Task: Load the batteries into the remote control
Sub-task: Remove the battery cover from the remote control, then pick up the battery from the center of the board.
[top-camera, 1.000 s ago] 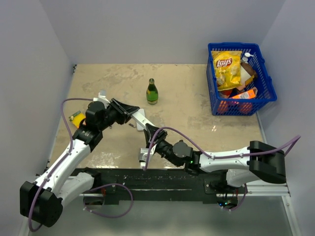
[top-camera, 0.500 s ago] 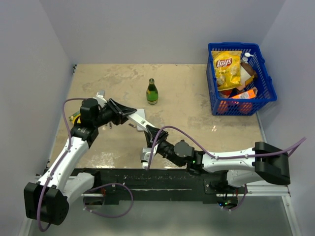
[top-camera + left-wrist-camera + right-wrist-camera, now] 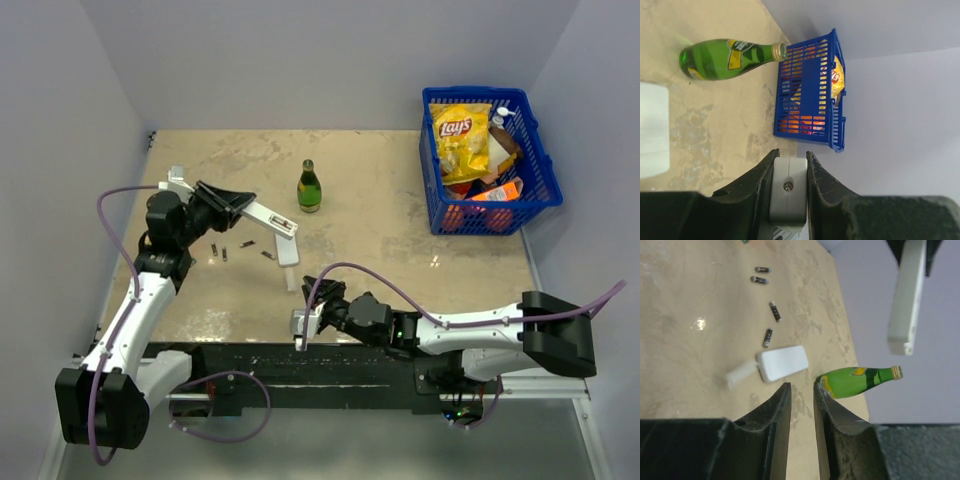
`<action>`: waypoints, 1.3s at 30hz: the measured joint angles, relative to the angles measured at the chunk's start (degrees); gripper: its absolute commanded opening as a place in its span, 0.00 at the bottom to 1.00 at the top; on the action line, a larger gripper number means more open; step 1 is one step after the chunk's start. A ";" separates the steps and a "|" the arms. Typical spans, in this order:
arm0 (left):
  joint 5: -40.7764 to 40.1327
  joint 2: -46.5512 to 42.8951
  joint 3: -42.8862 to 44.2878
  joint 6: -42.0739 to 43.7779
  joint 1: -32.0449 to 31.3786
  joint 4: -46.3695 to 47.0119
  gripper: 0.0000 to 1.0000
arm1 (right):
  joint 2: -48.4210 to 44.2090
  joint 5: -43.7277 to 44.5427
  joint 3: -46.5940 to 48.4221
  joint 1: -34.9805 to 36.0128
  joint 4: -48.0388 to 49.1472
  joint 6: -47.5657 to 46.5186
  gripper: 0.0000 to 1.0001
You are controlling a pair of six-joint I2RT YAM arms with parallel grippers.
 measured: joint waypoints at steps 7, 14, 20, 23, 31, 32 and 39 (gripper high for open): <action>-1.62 0.26 0.28 3.56 0.07 4.74 0.00 | -1.90 -0.44 -0.55 0.04 -2.71 6.56 0.34; -2.12 3.50 0.04 15.26 0.07 5.46 0.00 | -1.92 -0.48 4.42 -5.09 -9.49 26.40 0.46; -5.05 -0.59 -0.28 27.39 0.07 0.00 0.00 | -0.55 -3.89 10.64 -12.50 -16.48 43.45 0.52; -9.25 -5.22 0.76 33.94 0.04 -5.25 0.00 | 1.14 -6.91 11.74 -15.15 -18.53 49.44 0.53; -20.85 -18.53 1.27 44.00 0.07 -10.27 0.00 | 14.27 -14.36 22.43 -17.03 -25.09 55.32 0.48; -21.84 -19.76 1.27 44.76 0.04 -10.75 0.00 | 16.35 -15.15 24.57 -17.05 -25.83 55.32 0.45; -30.05 -22.91 -0.07 46.56 0.04 -13.73 0.00 | 30.42 -18.78 40.28 -18.51 -31.61 53.96 0.31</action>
